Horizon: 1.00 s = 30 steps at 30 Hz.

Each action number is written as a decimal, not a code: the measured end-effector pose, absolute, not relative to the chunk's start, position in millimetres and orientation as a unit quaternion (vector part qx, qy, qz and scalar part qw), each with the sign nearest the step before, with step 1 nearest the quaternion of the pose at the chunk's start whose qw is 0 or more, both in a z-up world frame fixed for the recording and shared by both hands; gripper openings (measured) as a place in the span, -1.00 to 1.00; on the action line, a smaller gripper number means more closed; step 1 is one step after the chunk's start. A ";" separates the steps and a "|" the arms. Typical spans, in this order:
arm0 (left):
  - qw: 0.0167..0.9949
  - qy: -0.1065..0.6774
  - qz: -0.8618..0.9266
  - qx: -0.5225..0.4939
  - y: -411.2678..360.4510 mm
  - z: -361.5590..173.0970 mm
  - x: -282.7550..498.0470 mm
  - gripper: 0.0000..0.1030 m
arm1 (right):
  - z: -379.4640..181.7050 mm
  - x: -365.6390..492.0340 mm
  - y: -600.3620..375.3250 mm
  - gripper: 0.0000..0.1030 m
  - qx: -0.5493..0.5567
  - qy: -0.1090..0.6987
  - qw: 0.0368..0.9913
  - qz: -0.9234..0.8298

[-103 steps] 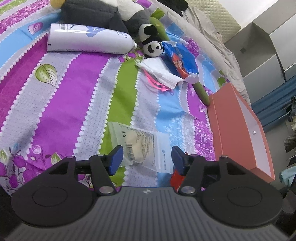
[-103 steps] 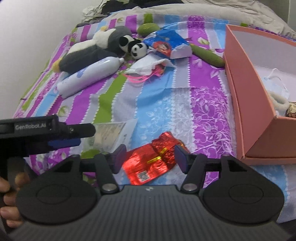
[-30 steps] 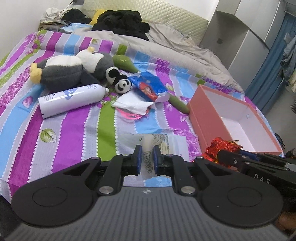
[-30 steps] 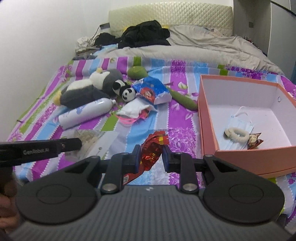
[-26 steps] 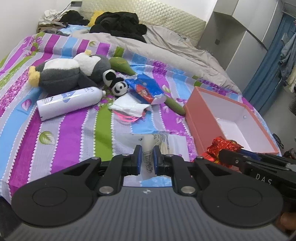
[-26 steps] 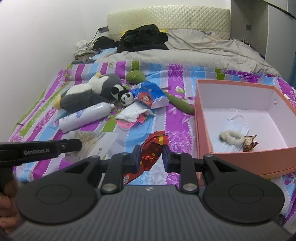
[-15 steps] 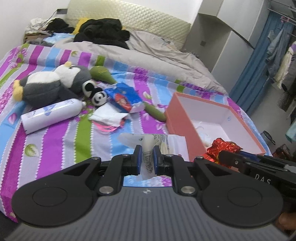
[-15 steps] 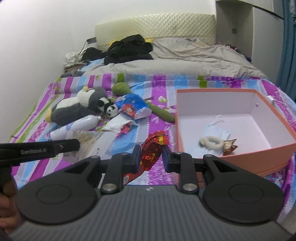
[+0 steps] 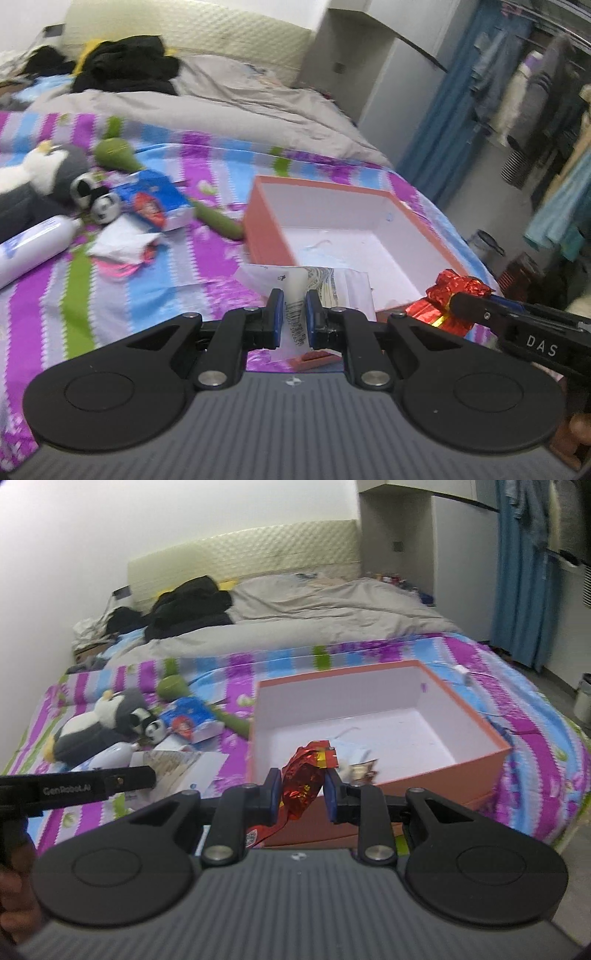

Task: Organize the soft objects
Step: 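Carry the clear bag over the box with the left gripper while the right gripper carries the wrapper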

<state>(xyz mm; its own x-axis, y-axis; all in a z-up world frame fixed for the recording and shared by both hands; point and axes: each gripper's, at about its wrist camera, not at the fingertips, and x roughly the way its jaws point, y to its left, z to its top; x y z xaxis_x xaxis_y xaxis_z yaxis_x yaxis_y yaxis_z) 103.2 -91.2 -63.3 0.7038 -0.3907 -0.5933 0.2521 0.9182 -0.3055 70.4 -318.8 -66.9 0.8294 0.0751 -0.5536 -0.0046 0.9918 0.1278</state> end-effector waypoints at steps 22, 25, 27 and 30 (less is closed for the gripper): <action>0.881 0.407 -0.230 -0.072 -177.5 -86.3 233.8 -0.70 | -90.5 166.1 -384.3 -0.46 0.104 0.349 0.931 -0.013; 0.876 0.419 -0.229 -0.063 -188.7 -94.7 252.8 -0.70 | -99.2 185.6 -387.4 -0.46 0.089 0.362 0.928 -0.020; 0.872 0.428 -0.229 -0.062 -194.9 -102.3 265.5 -0.70 | -105.3 195.7 -391.1 -0.46 0.088 0.372 0.924 -0.019; 0.866 0.441 -0.228 -0.060 -203.7 -114.8 282.6 -0.70 | -120.3 213.8 -396.8 -0.46 0.078 0.393 0.916 -0.025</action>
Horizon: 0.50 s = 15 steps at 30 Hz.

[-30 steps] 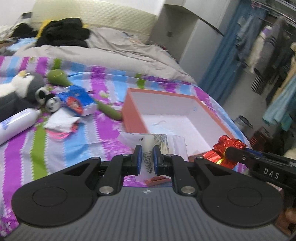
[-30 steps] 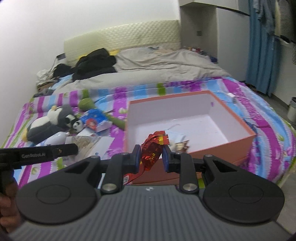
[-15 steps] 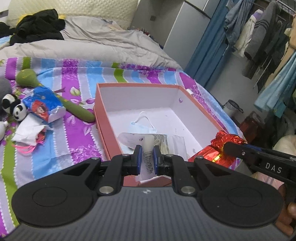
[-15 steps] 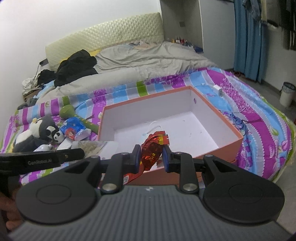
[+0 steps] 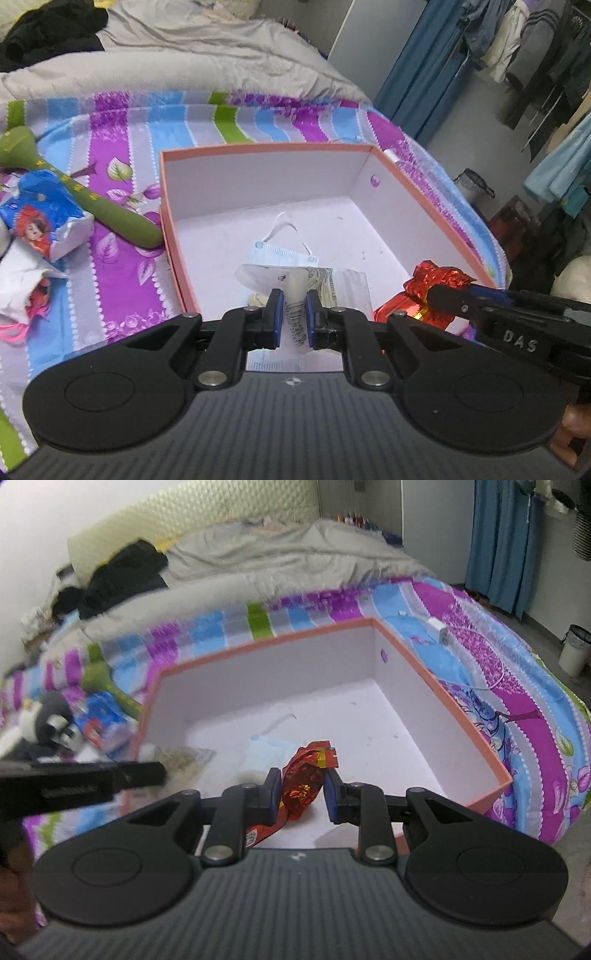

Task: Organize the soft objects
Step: 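Open the left gripper to drop the clear bag while the right gripper drops the red wrapper into the box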

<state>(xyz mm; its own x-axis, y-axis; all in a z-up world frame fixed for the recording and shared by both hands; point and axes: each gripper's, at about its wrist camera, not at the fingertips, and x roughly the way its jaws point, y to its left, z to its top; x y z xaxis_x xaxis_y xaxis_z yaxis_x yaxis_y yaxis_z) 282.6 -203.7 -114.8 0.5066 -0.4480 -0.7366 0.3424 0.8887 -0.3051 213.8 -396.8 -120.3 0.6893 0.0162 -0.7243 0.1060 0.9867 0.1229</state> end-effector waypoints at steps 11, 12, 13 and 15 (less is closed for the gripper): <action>0.850 0.476 -0.218 -0.050 -224.9 -153.0 324.6 -0.62 | -164.4 255.5 -415.9 -0.44 0.109 0.449 0.887 -0.020; 0.850 0.479 -0.215 -0.046 -226.7 -154.2 326.9 -0.45 | -166.8 257.3 -417.1 -0.43 0.111 0.452 0.885 -0.019; 0.850 0.479 -0.214 -0.043 -228.2 -154.5 327.8 -0.15 | -168.9 259.6 -418.1 -0.42 0.111 0.456 0.883 -0.019; 0.855 0.473 -0.209 -0.041 -228.0 -153.3 327.7 0.00 | -170.8 262.1 -419.4 -0.37 0.110 0.461 0.880 -0.023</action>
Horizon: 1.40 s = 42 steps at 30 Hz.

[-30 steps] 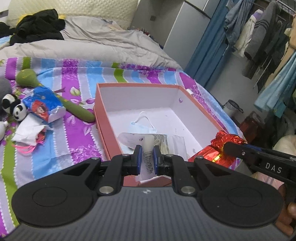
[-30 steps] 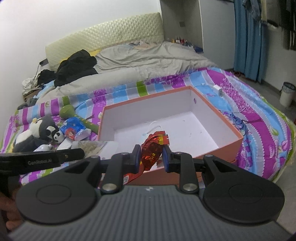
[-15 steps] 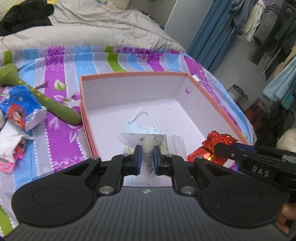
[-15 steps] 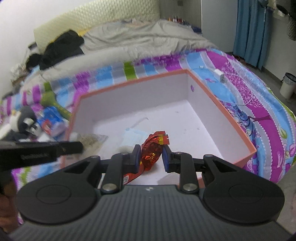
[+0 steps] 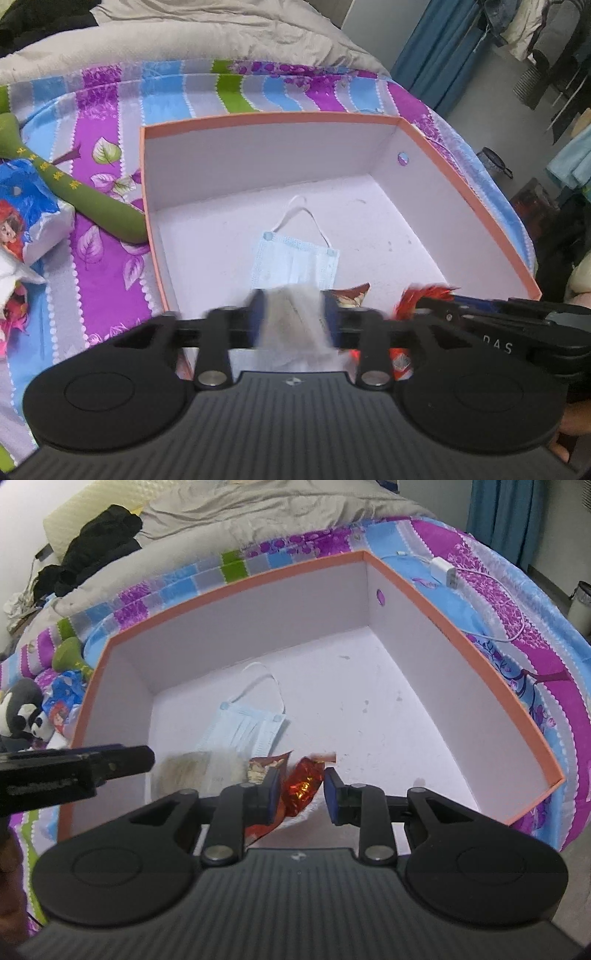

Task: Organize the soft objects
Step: 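Open the left gripper to drop the clear bag while the right gripper drops the red wrapper into the box, then withdraw both grippers from the pink box toward the item pile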

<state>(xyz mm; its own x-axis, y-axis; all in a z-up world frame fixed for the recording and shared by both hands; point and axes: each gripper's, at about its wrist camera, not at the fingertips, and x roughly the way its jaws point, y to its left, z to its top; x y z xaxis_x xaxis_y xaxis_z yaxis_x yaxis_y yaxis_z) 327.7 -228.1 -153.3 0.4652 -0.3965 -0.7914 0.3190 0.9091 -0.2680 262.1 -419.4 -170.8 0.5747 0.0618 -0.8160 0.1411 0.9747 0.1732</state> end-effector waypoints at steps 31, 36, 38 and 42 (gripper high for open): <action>0.906 0.370 -0.197 -0.059 -169.5 -55.8 185.2 0.00 | -78.5 142.9 -375.2 -0.10 0.100 0.348 0.932 0.009; 0.912 0.358 -0.193 -0.059 -148.3 -47.8 151.1 0.00 | -68.8 117.7 -356.0 -0.10 0.101 0.334 0.937 0.025; 0.916 0.350 -0.187 -0.059 -136.3 -44.4 135.1 0.00 | -67.6 108.1 -346.6 -0.10 0.099 0.332 0.937 0.031; 0.924 0.340 -0.163 -0.069 -108.5 -44.3 109.3 0.00 | -66.1 90.8 -327.4 -0.10 0.095 0.332 0.937 0.051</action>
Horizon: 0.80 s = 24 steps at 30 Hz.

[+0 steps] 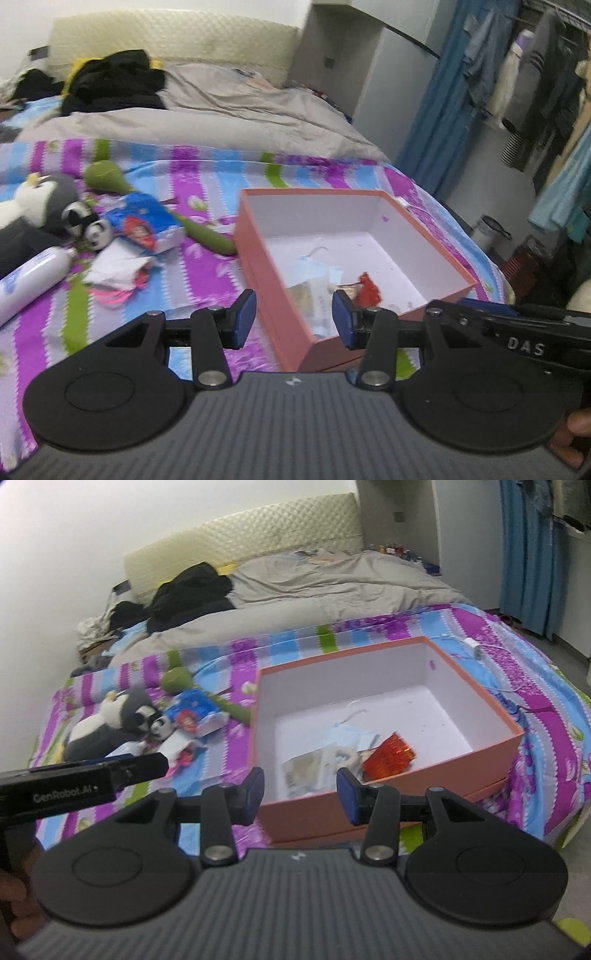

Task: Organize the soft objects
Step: 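Withdraw both grippers from the pink box toward the item pile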

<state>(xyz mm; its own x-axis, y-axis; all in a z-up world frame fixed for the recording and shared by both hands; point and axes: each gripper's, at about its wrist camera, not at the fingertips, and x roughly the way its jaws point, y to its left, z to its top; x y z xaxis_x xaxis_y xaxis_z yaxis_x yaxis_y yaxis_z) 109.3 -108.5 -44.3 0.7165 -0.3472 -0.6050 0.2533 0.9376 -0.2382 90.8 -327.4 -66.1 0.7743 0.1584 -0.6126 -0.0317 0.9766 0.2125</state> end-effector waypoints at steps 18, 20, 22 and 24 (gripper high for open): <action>0.937 0.331 -0.052 -0.097 -1.4 -64.3 37.3 0.00 | -90.0 73.4 -244.9 -0.10 0.079 0.355 0.919 0.151; 0.935 0.336 -0.045 -0.101 4.3 -68.0 41.3 0.00 | -92.7 79.3 -236.2 -0.10 0.075 0.357 0.918 0.157; 0.930 0.346 -0.046 -0.114 10.9 -72.5 46.3 0.00 | -95.2 87.1 -228.7 -0.10 0.073 0.360 0.916 0.161; 0.927 0.350 -0.045 -0.128 17.8 -77.2 52.2 0.00 | -97.0 95.0 -223.4 -0.10 0.075 0.362 0.915 0.164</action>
<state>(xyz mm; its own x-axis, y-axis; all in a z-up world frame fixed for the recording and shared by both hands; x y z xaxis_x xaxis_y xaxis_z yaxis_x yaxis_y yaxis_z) 52.2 17.8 -77.2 0.7516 -0.1728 -0.6366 -0.0065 0.9631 -0.2691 95.0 -223.4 -97.0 0.6846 0.3543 -0.6370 -0.2458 0.9350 0.2558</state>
